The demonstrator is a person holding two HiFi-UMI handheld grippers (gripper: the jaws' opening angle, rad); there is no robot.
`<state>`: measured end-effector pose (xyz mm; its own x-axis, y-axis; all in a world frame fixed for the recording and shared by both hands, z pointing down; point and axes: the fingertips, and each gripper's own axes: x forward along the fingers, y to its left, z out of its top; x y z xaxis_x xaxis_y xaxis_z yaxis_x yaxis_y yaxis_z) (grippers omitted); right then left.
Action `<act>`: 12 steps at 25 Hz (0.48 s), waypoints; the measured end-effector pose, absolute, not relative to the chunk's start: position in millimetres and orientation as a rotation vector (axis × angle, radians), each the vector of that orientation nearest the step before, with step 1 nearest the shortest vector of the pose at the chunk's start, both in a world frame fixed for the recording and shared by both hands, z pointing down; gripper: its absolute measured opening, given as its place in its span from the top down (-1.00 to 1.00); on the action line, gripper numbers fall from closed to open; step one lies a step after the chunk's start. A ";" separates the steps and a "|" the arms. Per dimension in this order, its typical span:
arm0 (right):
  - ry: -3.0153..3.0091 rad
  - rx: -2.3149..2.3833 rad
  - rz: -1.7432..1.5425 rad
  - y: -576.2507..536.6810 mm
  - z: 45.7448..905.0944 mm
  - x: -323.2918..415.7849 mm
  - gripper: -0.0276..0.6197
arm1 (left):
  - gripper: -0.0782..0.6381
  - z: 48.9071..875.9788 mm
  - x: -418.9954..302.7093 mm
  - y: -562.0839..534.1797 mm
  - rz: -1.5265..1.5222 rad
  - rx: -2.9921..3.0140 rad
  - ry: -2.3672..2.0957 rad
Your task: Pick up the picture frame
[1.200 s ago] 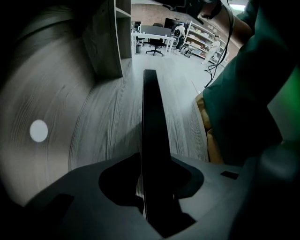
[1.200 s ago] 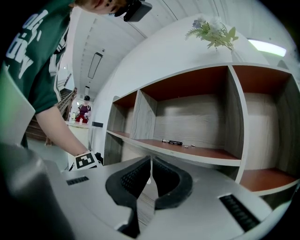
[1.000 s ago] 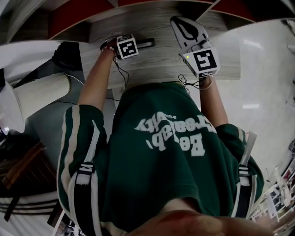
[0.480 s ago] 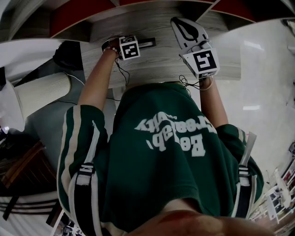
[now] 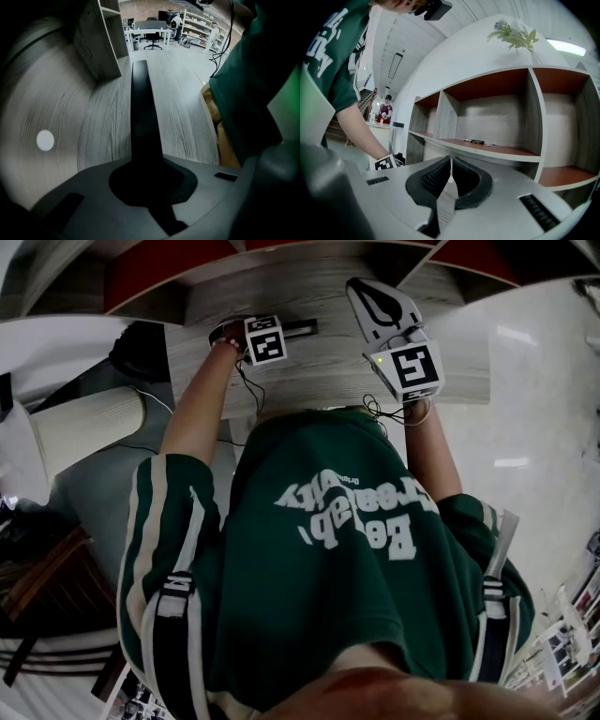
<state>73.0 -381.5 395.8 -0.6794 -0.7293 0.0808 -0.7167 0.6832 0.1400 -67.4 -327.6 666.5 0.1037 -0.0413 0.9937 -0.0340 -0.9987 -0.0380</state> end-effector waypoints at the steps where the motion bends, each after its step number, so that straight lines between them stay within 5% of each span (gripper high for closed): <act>1: -2.761 1.197 -0.144 -381.8 395.4 73.4 0.80 | 0.69 666.0 -67.4 -327.7 -2.097 -2.328 0.085; 12: -2.771 1.183 -0.184 -380.1 385.6 70.1 0.80 | 0.69 663.8 -66.3 -318.8 -2.101 -2.378 0.202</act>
<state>70.1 -380.1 385.6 -0.6866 -0.7241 0.0651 -0.7092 0.6867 0.1596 -66.3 -318.8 663.8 0.1191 -0.0701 0.9904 -0.1196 -0.9913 -0.0558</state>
